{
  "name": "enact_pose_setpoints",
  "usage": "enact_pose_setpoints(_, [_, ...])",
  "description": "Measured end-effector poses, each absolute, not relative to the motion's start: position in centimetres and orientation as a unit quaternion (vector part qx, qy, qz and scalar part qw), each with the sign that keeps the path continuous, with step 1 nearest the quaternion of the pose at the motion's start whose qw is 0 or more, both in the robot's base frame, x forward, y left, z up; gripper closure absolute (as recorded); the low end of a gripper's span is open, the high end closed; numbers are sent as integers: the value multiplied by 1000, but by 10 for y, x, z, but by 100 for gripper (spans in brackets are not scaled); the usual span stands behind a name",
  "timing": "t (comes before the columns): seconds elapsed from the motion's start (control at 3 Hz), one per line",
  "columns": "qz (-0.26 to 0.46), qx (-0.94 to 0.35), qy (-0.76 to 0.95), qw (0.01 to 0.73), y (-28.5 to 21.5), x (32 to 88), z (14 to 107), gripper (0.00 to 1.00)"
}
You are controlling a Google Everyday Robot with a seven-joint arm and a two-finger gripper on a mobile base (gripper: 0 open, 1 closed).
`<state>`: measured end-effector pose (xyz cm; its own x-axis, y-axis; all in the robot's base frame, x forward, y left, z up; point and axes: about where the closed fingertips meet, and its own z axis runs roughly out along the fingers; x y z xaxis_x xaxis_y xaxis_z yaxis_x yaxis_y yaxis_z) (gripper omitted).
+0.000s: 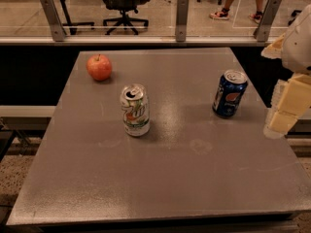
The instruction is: Move 7up can near pepsi can
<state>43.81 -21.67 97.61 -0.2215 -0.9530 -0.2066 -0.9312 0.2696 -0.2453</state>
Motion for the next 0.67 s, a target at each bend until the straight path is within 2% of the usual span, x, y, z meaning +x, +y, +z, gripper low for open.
enact_pose_setpoints(0.67, [-21, -610, 768, 192, -193, 455, 981, 0])
